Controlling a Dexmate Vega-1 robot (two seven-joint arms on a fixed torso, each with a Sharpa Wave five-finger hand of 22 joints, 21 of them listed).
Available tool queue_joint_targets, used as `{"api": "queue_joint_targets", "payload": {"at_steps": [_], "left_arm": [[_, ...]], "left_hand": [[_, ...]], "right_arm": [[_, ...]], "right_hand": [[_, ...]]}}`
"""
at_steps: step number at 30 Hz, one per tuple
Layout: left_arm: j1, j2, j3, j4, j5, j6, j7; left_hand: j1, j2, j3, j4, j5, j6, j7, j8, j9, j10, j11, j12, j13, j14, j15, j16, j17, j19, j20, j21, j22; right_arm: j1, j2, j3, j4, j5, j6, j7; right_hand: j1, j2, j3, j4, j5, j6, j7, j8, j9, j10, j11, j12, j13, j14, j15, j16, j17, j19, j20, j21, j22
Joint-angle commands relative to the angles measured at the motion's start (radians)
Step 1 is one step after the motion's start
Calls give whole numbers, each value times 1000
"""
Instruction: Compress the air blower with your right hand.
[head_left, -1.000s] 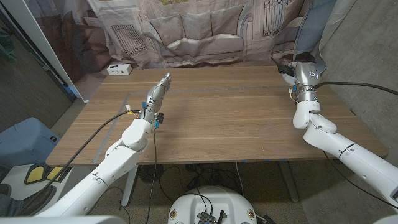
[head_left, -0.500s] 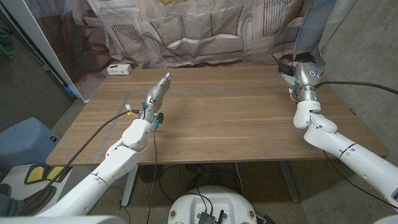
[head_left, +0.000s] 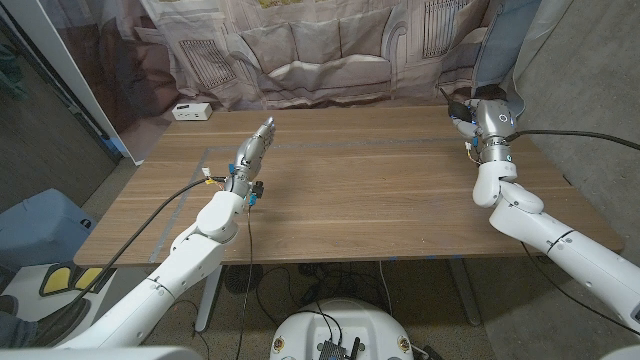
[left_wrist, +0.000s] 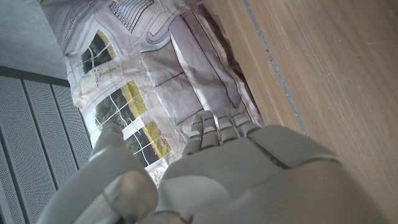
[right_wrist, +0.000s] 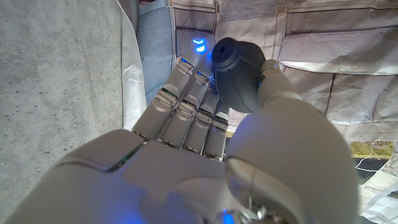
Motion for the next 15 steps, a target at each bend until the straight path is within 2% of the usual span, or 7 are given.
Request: {"api": "queue_joint_targets", "payload": {"at_steps": [1,15], "left_arm": [[7,1,0,-6,1,0,3],[9,0,1,-9,-1,-1,1]], "left_hand": [[3,9,8,0,0,8,-3,-2,3,5,-3,-2,4,7,8,-1,5,1,4,2,5],[2,8,9,0,0,9,-2,-2,3,4,-1,-3,5,6,7,-1,5,0,5,2,5]], "right_arm": [[-9,-18,2,-17,-4,-10,24],[-2,-35,-1,-40,-9,-43,79]], "right_hand": [[-13,1,-6,-2,5,-8,-1,-1,4,-12,-2,-2,1,-5,-41,-5,0,-6,4,-2,0],[-27,2,-14,1,7,-24,2,-5,4,-25,-1,-5,2,-17,-31,-3,12,-15,11,-6,0]]}}
